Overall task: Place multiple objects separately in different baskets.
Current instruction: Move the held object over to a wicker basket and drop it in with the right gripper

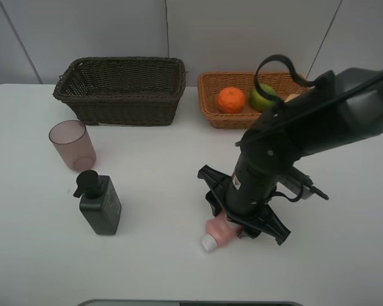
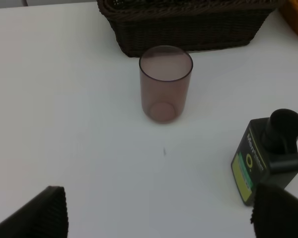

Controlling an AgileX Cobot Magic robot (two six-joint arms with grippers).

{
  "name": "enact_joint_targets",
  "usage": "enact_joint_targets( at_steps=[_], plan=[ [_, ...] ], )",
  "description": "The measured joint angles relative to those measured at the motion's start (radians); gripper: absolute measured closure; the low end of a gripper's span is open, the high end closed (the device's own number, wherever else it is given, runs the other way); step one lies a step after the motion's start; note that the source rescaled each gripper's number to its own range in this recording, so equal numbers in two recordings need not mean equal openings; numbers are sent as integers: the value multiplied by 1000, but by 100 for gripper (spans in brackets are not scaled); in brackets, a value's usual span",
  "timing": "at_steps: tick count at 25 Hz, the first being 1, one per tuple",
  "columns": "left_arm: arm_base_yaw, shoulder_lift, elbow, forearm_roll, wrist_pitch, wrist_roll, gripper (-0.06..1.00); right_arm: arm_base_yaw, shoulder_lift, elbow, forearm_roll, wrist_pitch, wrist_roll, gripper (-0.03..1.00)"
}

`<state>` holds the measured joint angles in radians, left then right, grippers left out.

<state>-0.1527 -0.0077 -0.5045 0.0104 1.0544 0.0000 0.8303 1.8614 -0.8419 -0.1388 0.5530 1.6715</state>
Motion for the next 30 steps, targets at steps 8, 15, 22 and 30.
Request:
enact_joint_targets(
  at_steps=[8, 15, 22, 30],
  plan=[
    [0, 0, 0, 0, 0, 0, -1, 0, -82, 1, 11, 3, -87, 96],
    [0, 0, 0, 0, 0, 0, -1, -51, -161, -109, 63, 178, -526, 96],
    [0, 0, 0, 0, 0, 0, -1, -114, -165, -300, 139, 451, -1183, 96],
    [0, 0, 0, 0, 0, 0, -1, -114, -108, -517, 139, 517, -1450, 96]
  ],
)
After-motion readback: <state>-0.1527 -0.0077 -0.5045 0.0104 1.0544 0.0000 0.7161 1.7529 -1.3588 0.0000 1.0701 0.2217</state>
